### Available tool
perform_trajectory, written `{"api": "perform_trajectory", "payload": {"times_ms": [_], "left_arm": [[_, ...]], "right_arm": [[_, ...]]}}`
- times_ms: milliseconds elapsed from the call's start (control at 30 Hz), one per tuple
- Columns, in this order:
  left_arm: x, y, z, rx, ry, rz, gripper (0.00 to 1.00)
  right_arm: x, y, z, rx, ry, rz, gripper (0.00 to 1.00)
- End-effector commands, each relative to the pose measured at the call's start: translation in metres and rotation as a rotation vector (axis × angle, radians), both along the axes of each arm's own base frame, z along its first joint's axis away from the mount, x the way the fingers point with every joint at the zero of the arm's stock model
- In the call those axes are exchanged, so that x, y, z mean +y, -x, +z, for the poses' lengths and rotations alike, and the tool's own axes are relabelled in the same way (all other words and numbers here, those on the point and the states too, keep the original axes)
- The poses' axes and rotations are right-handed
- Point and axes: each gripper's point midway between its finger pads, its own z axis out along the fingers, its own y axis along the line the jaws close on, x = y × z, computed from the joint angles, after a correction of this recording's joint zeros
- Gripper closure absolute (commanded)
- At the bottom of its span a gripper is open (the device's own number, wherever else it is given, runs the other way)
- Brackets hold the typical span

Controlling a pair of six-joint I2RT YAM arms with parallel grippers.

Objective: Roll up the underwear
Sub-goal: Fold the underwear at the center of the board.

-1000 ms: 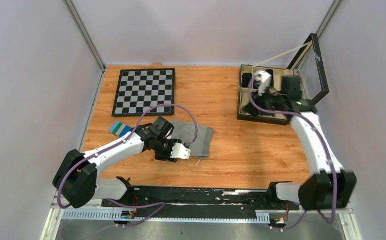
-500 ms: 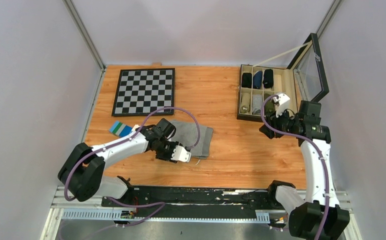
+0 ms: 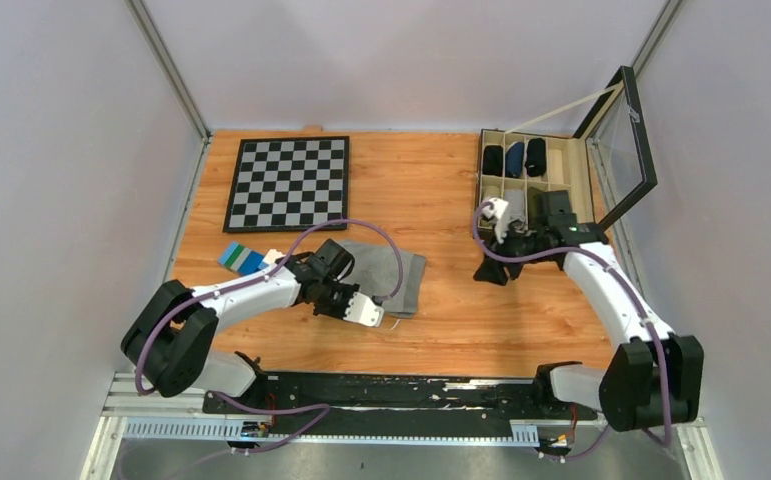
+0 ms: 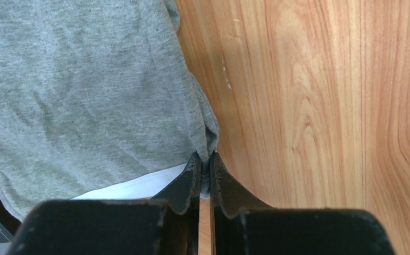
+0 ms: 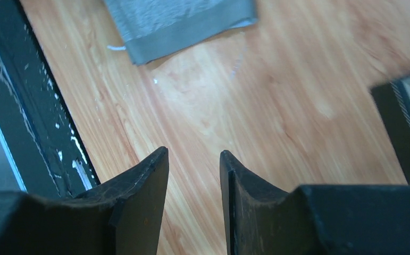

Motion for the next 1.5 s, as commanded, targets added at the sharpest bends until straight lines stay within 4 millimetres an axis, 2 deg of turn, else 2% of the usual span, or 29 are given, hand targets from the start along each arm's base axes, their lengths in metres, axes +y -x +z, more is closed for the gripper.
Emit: {"api": "perform_trajectory", "payload": {"times_ms": [0, 67, 133, 233, 367, 533, 633, 733, 867, 1067, 1233, 1333, 1467], "left_arm": [[0.009, 0.012, -0.018, 0.058, -0.053, 0.01, 0.95], [0.007, 0.013, -0.019, 0.086, -0.052, 0.039, 1.0], [0.002, 0.018, -0.013, 0.143, -0.039, 0.069, 1.0], [-0.012, 0.027, 0.002, 0.256, 0.0, 0.106, 1.0], [-0.031, 0.036, 0.012, 0.407, 0.052, 0.173, 1.0], [-0.04, 0.027, 0.006, 0.529, 0.078, 0.315, 1.0], [-0.041, 0.023, 0.006, 0.603, 0.108, 0.374, 1.0], [-0.039, 0.026, 0.006, 0.662, 0.123, 0.384, 1.0], [-0.038, 0.027, 0.004, 0.719, 0.103, 0.406, 1.0], [-0.039, 0.024, 0.002, 0.765, 0.095, 0.446, 1.0], [-0.034, 0.022, 0.001, 0.762, 0.094, 0.458, 1.0], [-0.034, 0.021, 0.0, 0.758, 0.094, 0.459, 1.0], [-0.033, 0.019, -0.001, 0.755, 0.092, 0.459, 1.0]], "right_arm": [[0.037, -0.004, -0.013, -0.11, 0.098, 0.232, 0.6], [0.059, 0.004, -0.021, -0.093, 0.089, 0.314, 0.59], [0.077, 0.017, -0.03, -0.054, 0.062, 0.391, 0.61], [0.094, 0.029, -0.044, -0.114, 0.099, 0.473, 0.62], [0.106, 0.038, -0.06, -0.178, 0.159, 0.519, 0.57], [0.121, 0.058, -0.087, -0.235, 0.225, 0.636, 0.55], [0.129, 0.056, -0.085, -0.274, 0.203, 0.637, 0.55], [0.133, 0.051, -0.083, -0.33, 0.195, 0.651, 0.55], [0.14, 0.041, -0.09, -0.37, 0.207, 0.675, 0.54], [0.153, 0.04, -0.102, -0.391, 0.243, 0.74, 0.57], [0.145, 0.036, -0.121, -0.44, 0.346, 0.763, 0.59], [0.141, 0.041, -0.13, -0.447, 0.381, 0.79, 0.61], [0.137, 0.048, -0.141, -0.463, 0.436, 0.837, 0.68]]}}
